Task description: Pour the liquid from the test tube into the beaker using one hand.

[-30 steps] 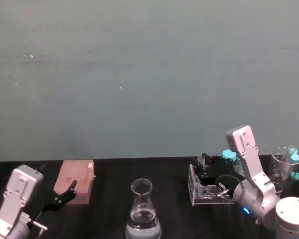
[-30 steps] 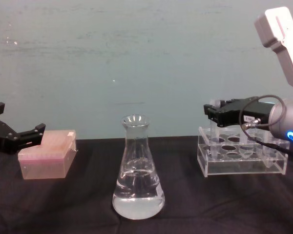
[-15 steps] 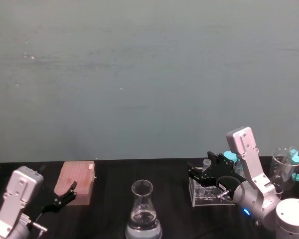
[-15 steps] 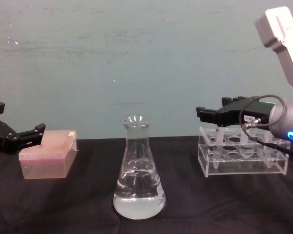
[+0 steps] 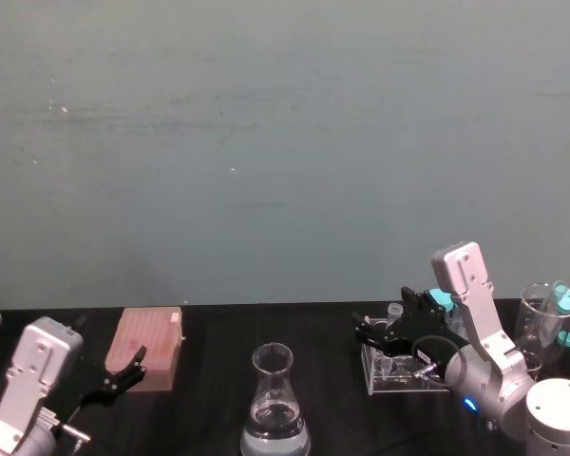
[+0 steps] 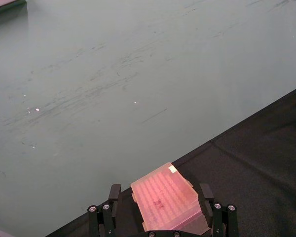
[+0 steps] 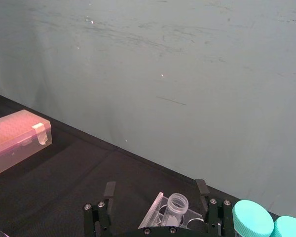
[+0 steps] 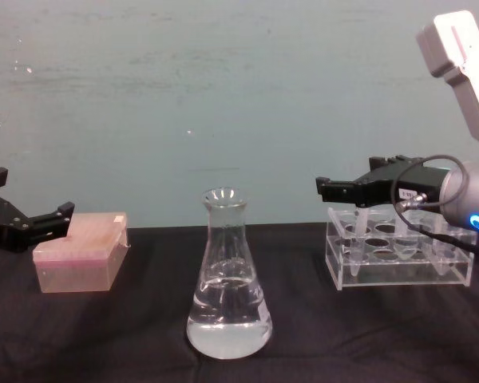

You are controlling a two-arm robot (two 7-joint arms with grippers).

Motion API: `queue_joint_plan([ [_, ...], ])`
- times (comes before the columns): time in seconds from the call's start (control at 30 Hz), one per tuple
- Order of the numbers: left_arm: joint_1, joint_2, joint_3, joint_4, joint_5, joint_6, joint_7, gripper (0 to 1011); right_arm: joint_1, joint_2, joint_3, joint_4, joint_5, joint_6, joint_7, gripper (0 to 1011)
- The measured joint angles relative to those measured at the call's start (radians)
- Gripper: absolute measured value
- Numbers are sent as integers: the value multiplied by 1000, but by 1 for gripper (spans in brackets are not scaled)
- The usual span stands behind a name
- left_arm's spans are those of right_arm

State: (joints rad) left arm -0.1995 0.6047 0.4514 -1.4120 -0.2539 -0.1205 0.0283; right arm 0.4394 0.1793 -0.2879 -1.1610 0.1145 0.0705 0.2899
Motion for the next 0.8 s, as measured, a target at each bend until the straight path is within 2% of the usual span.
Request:
queue_joint_plan([
  [0.8,0,0,0,0,0,0,0,1000,0,0,0,0,0,0,0,1000],
])
